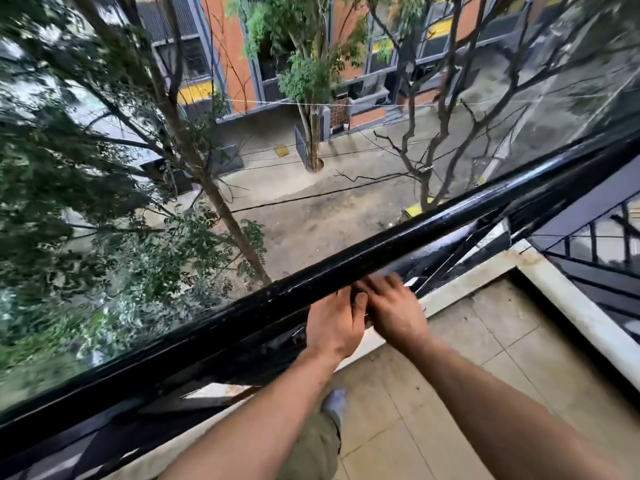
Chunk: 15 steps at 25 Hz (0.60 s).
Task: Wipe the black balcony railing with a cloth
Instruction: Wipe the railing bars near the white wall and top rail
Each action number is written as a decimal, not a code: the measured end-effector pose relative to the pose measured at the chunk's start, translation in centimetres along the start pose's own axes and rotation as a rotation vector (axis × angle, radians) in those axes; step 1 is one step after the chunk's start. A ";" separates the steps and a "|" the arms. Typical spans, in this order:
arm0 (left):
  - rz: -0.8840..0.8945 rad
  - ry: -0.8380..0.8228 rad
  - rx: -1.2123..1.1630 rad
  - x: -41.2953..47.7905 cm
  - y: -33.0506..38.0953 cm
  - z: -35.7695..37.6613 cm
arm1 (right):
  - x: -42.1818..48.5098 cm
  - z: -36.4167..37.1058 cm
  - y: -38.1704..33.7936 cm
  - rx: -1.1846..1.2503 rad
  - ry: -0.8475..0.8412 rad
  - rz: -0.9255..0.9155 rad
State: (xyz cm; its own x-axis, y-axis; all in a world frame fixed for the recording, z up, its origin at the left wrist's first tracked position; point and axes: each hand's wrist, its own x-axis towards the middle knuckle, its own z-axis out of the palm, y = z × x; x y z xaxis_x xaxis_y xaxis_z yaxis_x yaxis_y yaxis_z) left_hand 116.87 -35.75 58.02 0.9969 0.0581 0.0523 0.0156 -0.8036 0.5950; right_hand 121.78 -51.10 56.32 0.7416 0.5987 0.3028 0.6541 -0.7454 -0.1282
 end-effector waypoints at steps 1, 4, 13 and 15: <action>0.029 -0.013 0.008 0.7 0.7 0.6 | -0.1 -0.5 2.8 0.013 0.019 0.172; 0.120 -0.005 0.050 2.1 2.8 3.0 | 0.5 -1.9 8.6 0.197 0.167 0.913; -0.223 -0.077 -0.007 1.1 3.5 12.7 | -2.4 6.3 9.1 0.531 0.232 1.020; -0.255 0.026 0.034 1.9 2.9 15.4 | -3.6 9.5 10.6 0.277 0.006 0.491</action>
State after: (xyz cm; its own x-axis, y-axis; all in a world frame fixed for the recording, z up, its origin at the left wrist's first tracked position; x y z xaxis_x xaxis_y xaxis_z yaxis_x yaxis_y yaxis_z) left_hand 120.01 -47.08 47.45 0.9582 0.2761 -0.0752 0.2692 -0.7807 0.5639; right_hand 127.44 -58.40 44.89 0.9685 0.1986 0.1502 0.2477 -0.8308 -0.4984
